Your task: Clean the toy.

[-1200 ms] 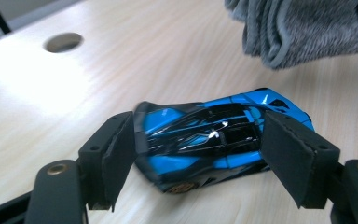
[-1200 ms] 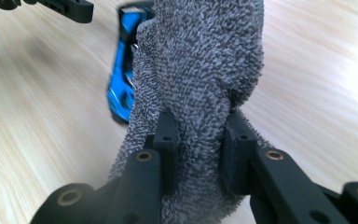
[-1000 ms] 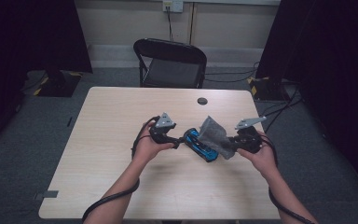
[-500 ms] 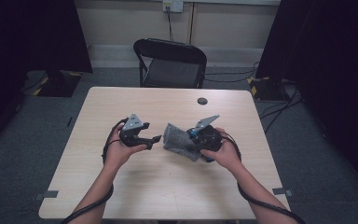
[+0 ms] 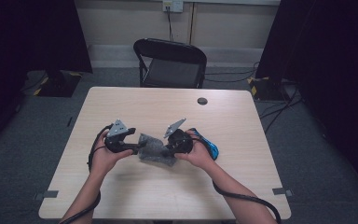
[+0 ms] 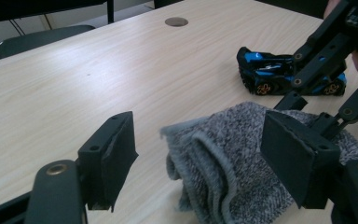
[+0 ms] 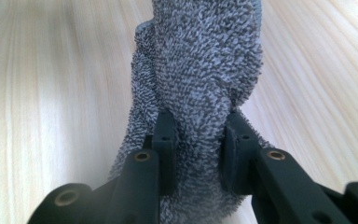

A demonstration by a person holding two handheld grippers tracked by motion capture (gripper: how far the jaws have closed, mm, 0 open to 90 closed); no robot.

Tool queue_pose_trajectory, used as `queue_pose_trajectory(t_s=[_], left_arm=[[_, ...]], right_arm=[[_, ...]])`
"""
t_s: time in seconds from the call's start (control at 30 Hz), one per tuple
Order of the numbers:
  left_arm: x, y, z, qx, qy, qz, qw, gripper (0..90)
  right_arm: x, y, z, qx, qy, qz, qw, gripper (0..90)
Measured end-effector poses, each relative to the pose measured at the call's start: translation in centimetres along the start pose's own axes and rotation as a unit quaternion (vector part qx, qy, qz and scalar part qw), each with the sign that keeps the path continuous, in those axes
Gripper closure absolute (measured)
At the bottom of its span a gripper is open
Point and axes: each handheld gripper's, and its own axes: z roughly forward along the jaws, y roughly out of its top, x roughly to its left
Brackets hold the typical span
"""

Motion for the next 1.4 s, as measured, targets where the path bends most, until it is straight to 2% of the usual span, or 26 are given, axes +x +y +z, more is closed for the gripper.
queue_pose_trajectory(t_s=[0.13,0.23,0.4,0.57,0.87,0.93,1.03,1.23,1.3,1.4], left_arm=[[0.2,-0.7,-0.4,0.004,0.001,-0.002,1.0000,27.1],[0.3,-1.0,-0.2,0.006,-0.003,0.001,1.0000,28.4],[0.0,-1.1,0.9,0.012,-0.014,0.004,0.9998,29.1],[-0.7,-1.0,2.2,0.025,-0.026,0.015,0.9992,29.9],[-1.0,-1.2,4.0,0.040,-0.037,0.015,0.9984,31.8],[-1.1,-1.5,4.4,0.053,-0.040,0.019,0.9977,32.8],[-1.0,-1.9,4.1,0.060,-0.041,0.020,0.9971,33.6],[-0.8,-3.0,3.1,0.084,-0.045,0.018,0.9953,35.5],[-1.0,-3.2,2.7,0.088,-0.048,0.017,0.9948,35.4],[-1.1,-3.3,2.4,0.089,-0.050,0.016,0.9947,35.0]], right_arm=[[0.1,0.5,1.3,0.009,0.005,-0.008,0.9999,69.0],[-0.1,0.5,1.7,0.002,0.008,-0.006,1.0000,63.6],[-0.2,-0.1,1.4,0.001,-0.016,0.002,0.9999,45.0],[-0.6,-1.1,0.3,-0.007,-0.039,0.016,0.9991,35.1],[-0.5,-2.8,-0.8,-0.020,-0.061,0.022,0.9977,28.8],[-0.6,-3.1,-0.8,-0.018,-0.063,0.021,0.9976,28.9],[-0.9,-3.3,-0.6,-0.019,-0.067,0.023,0.9973,28.9],[-1.8,-3.1,-0.4,-0.020,-0.088,0.026,0.9956,28.8],[-2.0,-2.9,-0.3,-0.019,-0.101,0.025,0.9944,28.8],[-2.5,-2.6,-0.1,-0.021,-0.104,0.027,0.9940,28.9]])
